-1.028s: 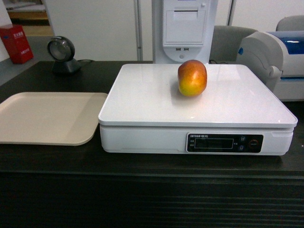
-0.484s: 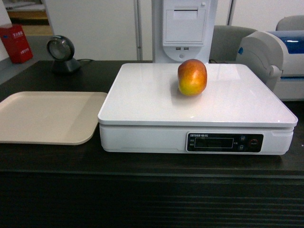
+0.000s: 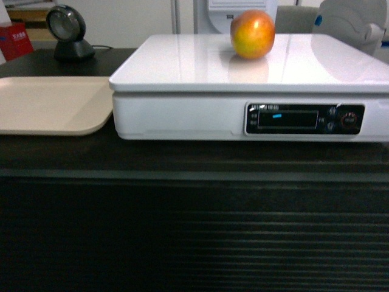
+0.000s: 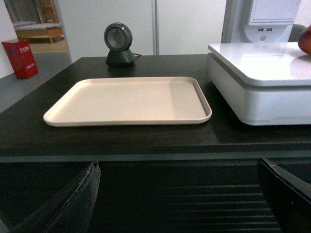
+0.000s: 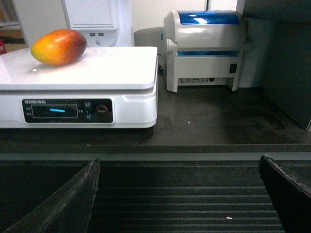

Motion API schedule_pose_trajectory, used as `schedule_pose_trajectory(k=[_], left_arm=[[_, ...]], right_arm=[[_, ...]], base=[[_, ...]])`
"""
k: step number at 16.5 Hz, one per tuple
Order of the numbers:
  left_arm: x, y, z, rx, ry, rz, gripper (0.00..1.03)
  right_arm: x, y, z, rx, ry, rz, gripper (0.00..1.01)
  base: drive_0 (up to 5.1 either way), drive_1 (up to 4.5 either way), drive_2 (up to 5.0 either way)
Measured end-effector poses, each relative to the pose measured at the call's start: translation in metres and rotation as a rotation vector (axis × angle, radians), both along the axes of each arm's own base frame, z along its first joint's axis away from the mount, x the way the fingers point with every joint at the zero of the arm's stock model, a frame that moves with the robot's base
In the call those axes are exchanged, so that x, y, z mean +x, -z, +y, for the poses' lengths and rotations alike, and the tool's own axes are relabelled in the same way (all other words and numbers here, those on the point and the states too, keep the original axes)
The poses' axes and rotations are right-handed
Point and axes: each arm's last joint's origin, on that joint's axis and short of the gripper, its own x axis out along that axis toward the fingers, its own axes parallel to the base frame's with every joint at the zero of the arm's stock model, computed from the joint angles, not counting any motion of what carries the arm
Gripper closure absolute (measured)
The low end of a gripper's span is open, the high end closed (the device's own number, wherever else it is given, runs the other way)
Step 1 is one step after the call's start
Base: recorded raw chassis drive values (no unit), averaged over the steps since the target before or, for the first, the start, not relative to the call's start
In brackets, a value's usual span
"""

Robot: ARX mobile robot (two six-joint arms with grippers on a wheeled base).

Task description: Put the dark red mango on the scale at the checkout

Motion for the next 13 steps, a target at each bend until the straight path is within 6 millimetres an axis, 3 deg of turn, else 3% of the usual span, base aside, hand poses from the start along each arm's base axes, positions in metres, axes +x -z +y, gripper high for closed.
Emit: schedule_pose_trajectory(k=[13], left_arm=[[0.0,0.0,0.0,0.0,-0.001,0.0,0.05]], right_arm=[[0.0,0.0,0.0,-0.001,-0.001,0.0,0.03]], base=[[0.0,0.0,0.0]])
